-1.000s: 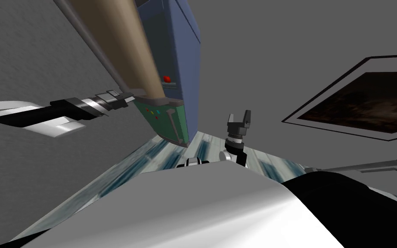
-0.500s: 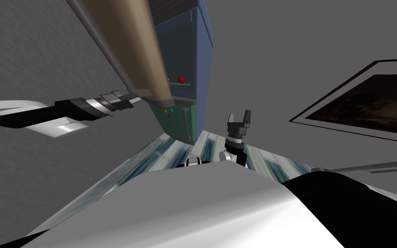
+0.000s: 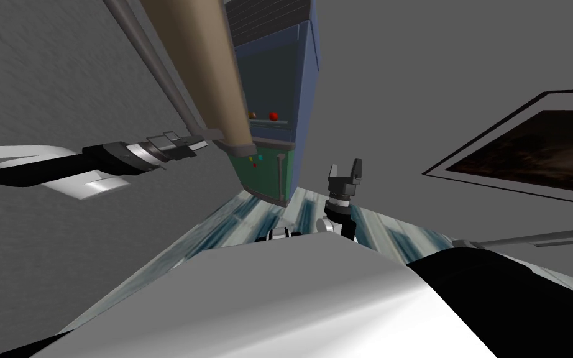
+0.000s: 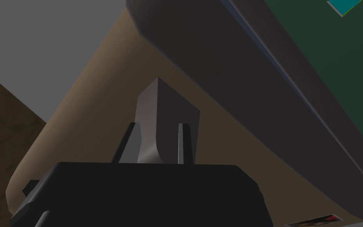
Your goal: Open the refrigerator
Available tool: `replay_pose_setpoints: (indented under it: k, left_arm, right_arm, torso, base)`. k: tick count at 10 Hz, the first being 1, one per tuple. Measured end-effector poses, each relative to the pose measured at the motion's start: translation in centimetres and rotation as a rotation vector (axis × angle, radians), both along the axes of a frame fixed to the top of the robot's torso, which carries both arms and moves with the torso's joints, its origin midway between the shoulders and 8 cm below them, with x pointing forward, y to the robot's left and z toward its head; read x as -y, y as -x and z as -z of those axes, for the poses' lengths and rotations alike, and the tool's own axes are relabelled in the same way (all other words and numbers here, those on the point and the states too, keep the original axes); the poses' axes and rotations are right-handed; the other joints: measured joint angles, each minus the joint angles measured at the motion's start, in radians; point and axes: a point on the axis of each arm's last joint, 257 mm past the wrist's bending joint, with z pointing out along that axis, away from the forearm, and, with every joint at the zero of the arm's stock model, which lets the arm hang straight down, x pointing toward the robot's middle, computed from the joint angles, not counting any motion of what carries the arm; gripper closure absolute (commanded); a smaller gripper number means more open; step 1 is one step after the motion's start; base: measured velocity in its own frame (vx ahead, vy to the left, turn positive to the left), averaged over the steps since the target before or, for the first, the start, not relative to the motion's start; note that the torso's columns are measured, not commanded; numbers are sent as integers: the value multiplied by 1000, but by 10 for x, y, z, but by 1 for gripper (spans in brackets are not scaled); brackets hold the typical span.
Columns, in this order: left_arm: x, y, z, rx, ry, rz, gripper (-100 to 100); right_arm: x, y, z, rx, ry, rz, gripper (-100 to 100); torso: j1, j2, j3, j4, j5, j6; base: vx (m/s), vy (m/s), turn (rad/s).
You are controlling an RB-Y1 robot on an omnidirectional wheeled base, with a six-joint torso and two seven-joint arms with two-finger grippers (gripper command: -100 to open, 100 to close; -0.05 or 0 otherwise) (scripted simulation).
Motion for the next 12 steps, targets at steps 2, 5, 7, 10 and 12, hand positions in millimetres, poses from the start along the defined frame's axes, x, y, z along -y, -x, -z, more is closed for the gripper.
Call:
replay_pose_setpoints:
  k: [2, 5, 7, 10, 12]
  left_arm:
    - [13, 11, 4, -10, 0, 47, 100]
    - [31, 25, 4, -13, 0, 111, 100]
    - [43, 35, 4, -12, 0, 151, 100]
    - [57, 48, 4, -15, 1, 207, 100]
    - [65, 59, 3, -16, 3, 244, 100]
  right_arm:
    - [0, 0, 0, 0, 0, 0, 0]
    - [0, 0, 0, 0, 0, 0, 0]
    - [0, 0, 0, 0, 0, 0, 0]
    - [0, 0, 0, 0, 0, 0, 0]
    - [0, 0, 0, 0, 0, 0, 0]
  torso:
    - [4, -5, -5, 1, 0, 0]
    - [2, -7, -7, 0, -2, 1]
    - [0, -8, -8, -1, -2, 2]
    - [-4, -11, -10, -1, -4, 4]
    - [-3, -10, -9, -1, -3, 3]
  base:
    - [-1, 256, 4]
    - [-4, 264, -1]
    - [-14, 275, -7]
    - [4, 253, 1]
    - [-1, 268, -3]
